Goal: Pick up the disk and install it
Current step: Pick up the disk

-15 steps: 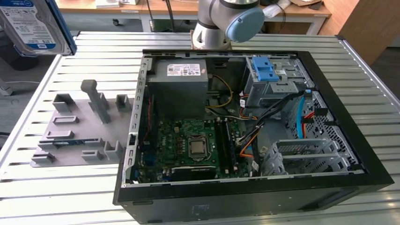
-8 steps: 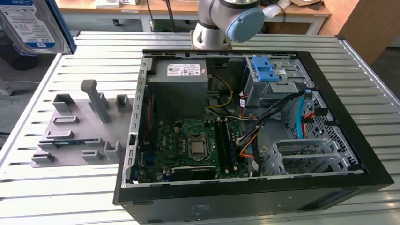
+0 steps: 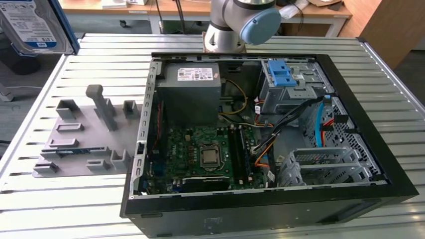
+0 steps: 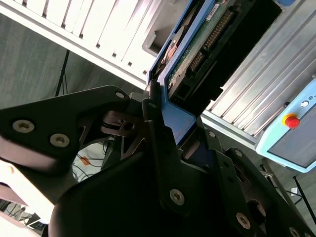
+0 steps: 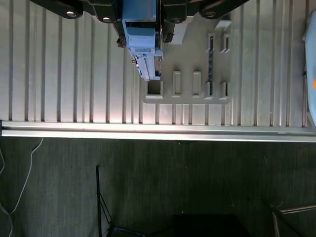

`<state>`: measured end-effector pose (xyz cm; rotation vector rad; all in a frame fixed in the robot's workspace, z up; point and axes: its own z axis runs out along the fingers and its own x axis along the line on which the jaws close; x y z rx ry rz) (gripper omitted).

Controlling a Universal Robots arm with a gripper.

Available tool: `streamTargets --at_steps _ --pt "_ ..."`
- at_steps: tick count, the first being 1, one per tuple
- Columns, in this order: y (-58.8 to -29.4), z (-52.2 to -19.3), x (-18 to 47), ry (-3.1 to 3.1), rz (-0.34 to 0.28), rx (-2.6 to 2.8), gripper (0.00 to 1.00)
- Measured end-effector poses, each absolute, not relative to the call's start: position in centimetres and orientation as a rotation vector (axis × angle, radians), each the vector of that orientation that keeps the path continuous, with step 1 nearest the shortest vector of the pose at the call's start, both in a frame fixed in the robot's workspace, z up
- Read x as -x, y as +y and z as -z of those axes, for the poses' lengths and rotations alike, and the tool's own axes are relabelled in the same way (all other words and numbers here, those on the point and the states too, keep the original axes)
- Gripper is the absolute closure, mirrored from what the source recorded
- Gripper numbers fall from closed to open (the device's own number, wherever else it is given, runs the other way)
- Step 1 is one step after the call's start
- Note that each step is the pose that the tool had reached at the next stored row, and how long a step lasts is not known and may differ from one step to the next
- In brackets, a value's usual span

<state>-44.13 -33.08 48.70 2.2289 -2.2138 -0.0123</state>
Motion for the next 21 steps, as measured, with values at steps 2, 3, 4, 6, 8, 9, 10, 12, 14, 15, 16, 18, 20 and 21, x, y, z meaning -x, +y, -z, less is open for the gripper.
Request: streamTargets --at_steps 2,3,4,6,8,9,10,12,14,15,16,18,20,21 --pt "-33.1 -48.9 44.1 -2.214 0.012 -2.229 0.64" --pt "-33.1 -49.0 44.1 -2.214 0.012 -2.229 0.64" --pt "-33.1 -49.1 44.1 -2.214 0.012 -2.229 0.64" --pt "-33.1 -49.3 44.1 -2.214 0.012 -2.229 0.64" --pt "-33.1 -49.6 44.1 -2.214 0.012 -2.229 0.64" --pt "-33.1 -49.7 44.1 -2.214 0.012 -2.229 0.64" --pt "-33.1 -49.8 44.1 -2.214 0.012 -2.229 0.64" --pt "-33.1 -50.1 44.1 -2.214 0.012 -2.229 0.64" --pt "-33.1 -50.4 44.1 -2.214 0.012 -2.229 0.64" --pt "-33.1 -50.6 44.1 -2.214 0.012 -2.229 0.64" --pt "-33.1 -50.7 44.1 -2.214 0.012 -2.229 0.64" --pt "-33.1 -51.1 44.1 -2.214 0.012 -2.229 0.64" --pt "-33.1 -51.4 44.1 -2.214 0.012 -2.229 0.64" --pt "-33.1 -51.4 44.1 -2.214 0.012 -2.229 0.64"
